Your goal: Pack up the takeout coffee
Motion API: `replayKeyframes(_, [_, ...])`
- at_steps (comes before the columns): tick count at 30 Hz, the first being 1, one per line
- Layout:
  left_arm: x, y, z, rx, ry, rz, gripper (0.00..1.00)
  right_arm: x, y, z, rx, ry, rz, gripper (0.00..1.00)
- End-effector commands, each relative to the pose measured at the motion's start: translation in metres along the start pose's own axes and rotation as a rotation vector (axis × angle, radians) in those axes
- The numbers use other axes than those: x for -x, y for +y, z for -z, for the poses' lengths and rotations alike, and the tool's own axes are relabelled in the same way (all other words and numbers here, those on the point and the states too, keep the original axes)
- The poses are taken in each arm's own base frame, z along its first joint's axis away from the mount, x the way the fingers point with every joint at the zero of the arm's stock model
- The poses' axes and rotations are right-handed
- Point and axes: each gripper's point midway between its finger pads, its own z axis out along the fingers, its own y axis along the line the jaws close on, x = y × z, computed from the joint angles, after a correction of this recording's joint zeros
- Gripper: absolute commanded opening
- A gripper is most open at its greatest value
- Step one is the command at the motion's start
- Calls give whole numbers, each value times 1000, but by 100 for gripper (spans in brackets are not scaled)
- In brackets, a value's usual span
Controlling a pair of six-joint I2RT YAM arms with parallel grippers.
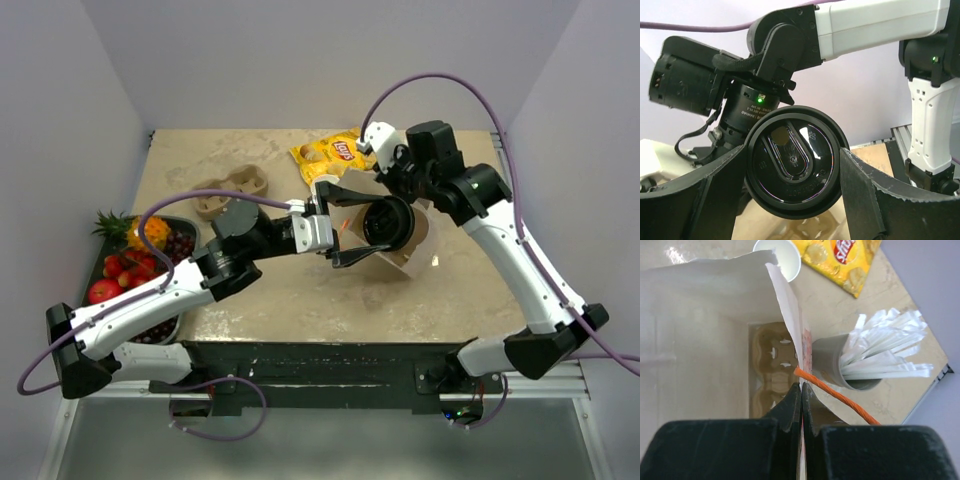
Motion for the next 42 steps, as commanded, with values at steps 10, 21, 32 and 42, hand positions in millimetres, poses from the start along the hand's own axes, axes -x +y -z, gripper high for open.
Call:
replayKeyframes(10, [-85, 1, 0, 95, 128, -30, 34, -6, 17, 0, 50, -3, 8, 0])
replayKeyframes(21, [-122, 25, 5, 278, 270, 103, 31, -5, 23, 4, 62, -20, 19, 0])
replayKeyframes(32, [-167, 38, 11, 485, 330, 322, 29, -14, 28, 3, -11, 12, -101, 0])
replayKeyframes(42, [-184, 28, 2, 461, 380, 424, 23, -18, 20, 7, -73, 0, -91, 0])
